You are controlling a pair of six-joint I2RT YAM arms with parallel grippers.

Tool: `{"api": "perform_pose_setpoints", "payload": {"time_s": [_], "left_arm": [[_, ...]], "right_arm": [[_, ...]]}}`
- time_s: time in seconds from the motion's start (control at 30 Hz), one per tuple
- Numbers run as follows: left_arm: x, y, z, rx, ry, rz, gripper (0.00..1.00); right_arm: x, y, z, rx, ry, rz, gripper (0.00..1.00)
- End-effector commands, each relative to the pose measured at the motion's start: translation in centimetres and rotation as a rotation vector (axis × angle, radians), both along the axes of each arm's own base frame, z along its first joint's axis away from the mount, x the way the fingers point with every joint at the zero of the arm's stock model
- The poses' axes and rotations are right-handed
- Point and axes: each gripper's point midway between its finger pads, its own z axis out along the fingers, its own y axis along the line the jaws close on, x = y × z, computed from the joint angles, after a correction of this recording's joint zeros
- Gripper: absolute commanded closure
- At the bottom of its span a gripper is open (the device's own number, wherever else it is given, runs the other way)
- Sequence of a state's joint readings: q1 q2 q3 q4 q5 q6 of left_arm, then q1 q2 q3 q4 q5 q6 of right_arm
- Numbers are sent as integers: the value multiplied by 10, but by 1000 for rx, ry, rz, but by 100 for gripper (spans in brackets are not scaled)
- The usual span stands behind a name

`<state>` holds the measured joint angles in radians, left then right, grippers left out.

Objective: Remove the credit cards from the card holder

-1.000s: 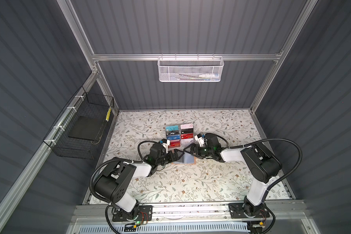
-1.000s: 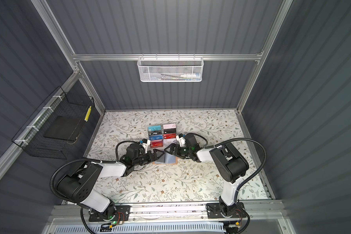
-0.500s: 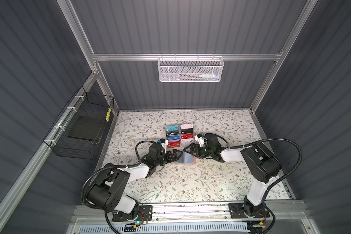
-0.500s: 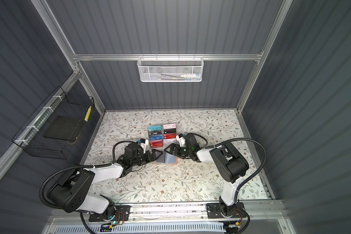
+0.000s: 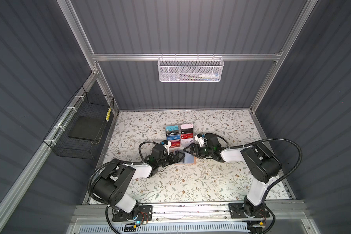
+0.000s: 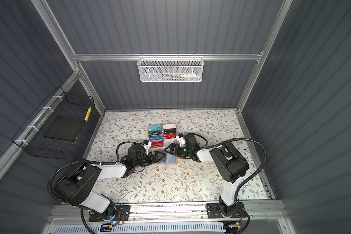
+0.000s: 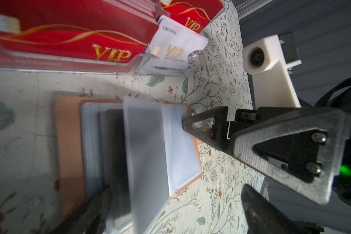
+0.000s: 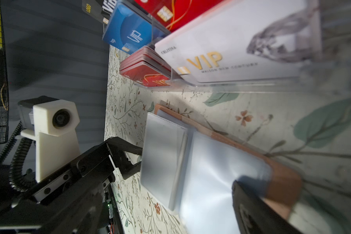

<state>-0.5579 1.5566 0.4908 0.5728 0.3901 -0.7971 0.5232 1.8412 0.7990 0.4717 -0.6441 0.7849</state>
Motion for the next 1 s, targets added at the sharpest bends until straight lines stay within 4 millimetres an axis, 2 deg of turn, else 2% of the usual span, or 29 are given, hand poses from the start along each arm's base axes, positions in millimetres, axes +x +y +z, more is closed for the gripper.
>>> {"api": "perform_pose_setpoints", "payload": {"time_s": [0.0,0.97], "left_arm": [[-2,-3,-5,-1,21,-10,0],[-3,-15,17,-53,-13,-25,0]], "right_arm": [[-8,-9,-28,-61,87,-17,1],[-8,-9,-30,-59,99,-18,1]]}}
